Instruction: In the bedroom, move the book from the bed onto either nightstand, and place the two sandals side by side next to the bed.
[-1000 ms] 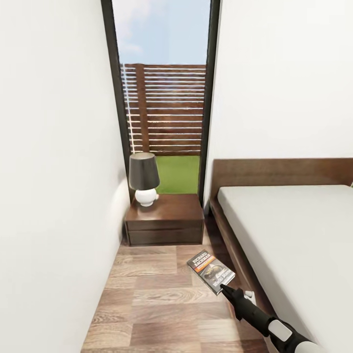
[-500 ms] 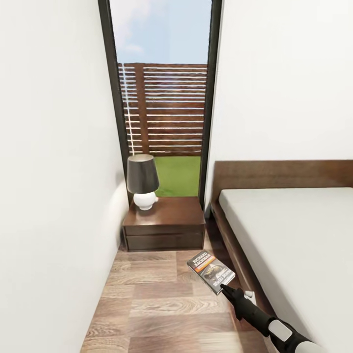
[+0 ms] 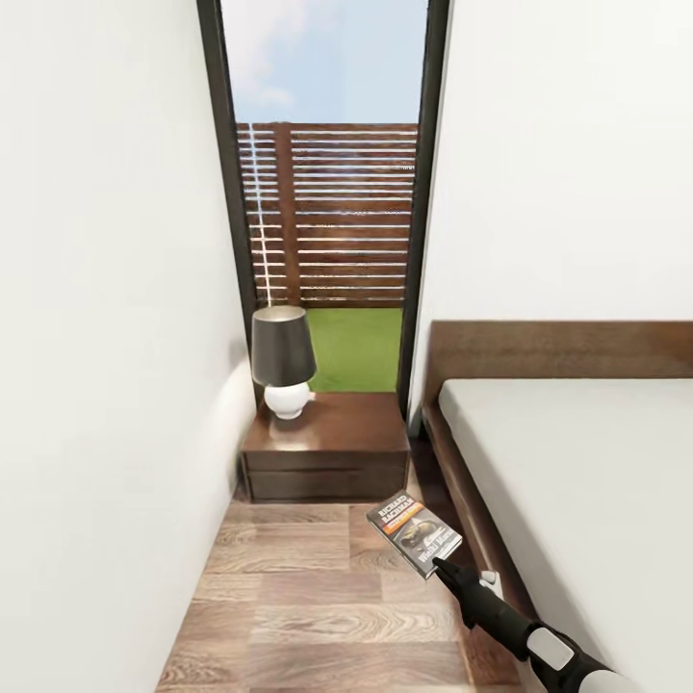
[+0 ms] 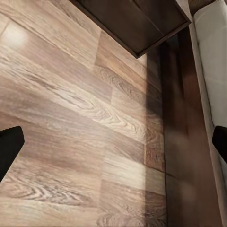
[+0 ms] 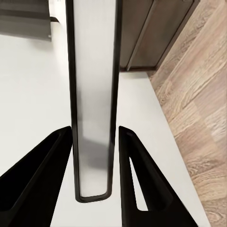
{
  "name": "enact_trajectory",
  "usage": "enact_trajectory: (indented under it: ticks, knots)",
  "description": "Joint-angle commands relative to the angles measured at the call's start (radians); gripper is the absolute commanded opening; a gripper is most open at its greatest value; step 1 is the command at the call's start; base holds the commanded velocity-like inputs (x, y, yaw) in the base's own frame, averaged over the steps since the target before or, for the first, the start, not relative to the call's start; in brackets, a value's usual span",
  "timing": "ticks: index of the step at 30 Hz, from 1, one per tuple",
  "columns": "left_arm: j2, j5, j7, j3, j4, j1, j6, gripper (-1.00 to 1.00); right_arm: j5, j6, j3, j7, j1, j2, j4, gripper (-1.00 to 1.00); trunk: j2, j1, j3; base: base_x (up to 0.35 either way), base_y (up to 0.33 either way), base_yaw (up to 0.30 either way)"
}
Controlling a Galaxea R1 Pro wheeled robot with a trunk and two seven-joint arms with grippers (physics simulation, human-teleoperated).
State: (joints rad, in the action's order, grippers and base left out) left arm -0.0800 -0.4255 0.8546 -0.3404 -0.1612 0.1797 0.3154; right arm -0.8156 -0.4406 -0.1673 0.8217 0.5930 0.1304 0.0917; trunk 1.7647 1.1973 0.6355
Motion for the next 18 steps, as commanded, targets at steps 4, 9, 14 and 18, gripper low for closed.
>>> enact_trajectory:
  ticks: [4,9,14,18]
  knots:
    - [0.0,-0.006,0.003,0.003,0.002,0.001,0.005,1.0,-0.001,-0.01,-0.012,0.001,0.001,0.0,0.0,-1.0,0.0,0.0,0.001,0.185,-0.101,0.019]
    - [0.0,-0.006,0.003,0.003,0.002,0.001,0.005,1.0,-0.001,-0.01,-0.012,0.001,0.001,0.0,0.0,-1.0,0.0,0.0,0.001,0.185,-0.117,0.006]
    - [-0.001,-0.006,0.005,0.003,0.002,0.0,0.005,1.0,-0.001,-0.01,-0.012,0.002,0.001,0.0,0.0,-1.0,0.0,0.0,0.001,0.185,-0.123,0.002]
    - [-0.001,-0.006,0.006,0.003,0.002,0.001,0.005,1.0,-0.001,-0.01,-0.012,0.002,0.001,0.0,0.0,-1.0,0.0,0.0,0.001,0.185,-0.124,0.0]
